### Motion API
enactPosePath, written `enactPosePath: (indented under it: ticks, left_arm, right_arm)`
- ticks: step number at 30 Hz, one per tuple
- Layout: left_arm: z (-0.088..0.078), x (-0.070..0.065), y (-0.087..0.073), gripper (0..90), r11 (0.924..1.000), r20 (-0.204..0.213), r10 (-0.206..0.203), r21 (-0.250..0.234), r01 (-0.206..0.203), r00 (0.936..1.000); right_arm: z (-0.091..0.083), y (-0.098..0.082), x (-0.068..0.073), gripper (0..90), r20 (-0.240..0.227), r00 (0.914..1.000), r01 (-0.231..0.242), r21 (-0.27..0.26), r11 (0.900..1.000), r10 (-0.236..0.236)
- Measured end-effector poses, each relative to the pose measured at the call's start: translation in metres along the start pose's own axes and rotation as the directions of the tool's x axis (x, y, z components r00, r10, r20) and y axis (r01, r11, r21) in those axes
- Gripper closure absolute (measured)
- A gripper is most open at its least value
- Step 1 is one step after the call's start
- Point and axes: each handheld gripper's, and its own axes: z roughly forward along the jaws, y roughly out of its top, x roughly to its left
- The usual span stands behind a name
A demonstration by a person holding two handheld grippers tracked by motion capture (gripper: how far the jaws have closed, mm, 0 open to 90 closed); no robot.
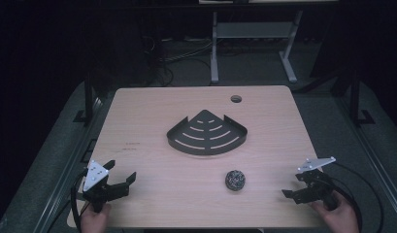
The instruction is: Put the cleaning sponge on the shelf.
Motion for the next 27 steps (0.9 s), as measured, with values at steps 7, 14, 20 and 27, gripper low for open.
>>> enactPosePath:
  ticks: [7, 14, 20, 27]
  left_arm:
    - [-0.001, 0.0, 0.0, 13.7, 1.0, -0.006, 0.002, 0.003, -0.002, 1.0]
    - [-0.002, 0.001, -0.001, 13.8, 1.0, -0.006, 0.004, 0.002, -0.004, 1.0]
    - [-0.002, 0.0, -0.001, 13.7, 1.0, -0.005, 0.006, 0.001, -0.006, 1.0]
    - [-0.002, -0.001, -0.001, 13.7, 1.0, -0.005, 0.007, 0.003, -0.007, 1.0]
  right_arm:
    - [0.003, 0.005, 0.002, 16.7, -0.01, 0.9998, 0.014, 0.005, 1.0, -0.014]
    - [0.005, 0.007, 0.007, 16.7, -0.014, 0.9996, 0.025, 0.007, 1.0, -0.025]
    - [0.007, 0.012, 0.014, 16.7, -0.02, 0.9988, 0.045, 0.011, 0.999, -0.045]
    - [0.008, 0.018, 0.021, 16.7, -0.029, 0.997, 0.072, 0.017, 0.997, -0.072]
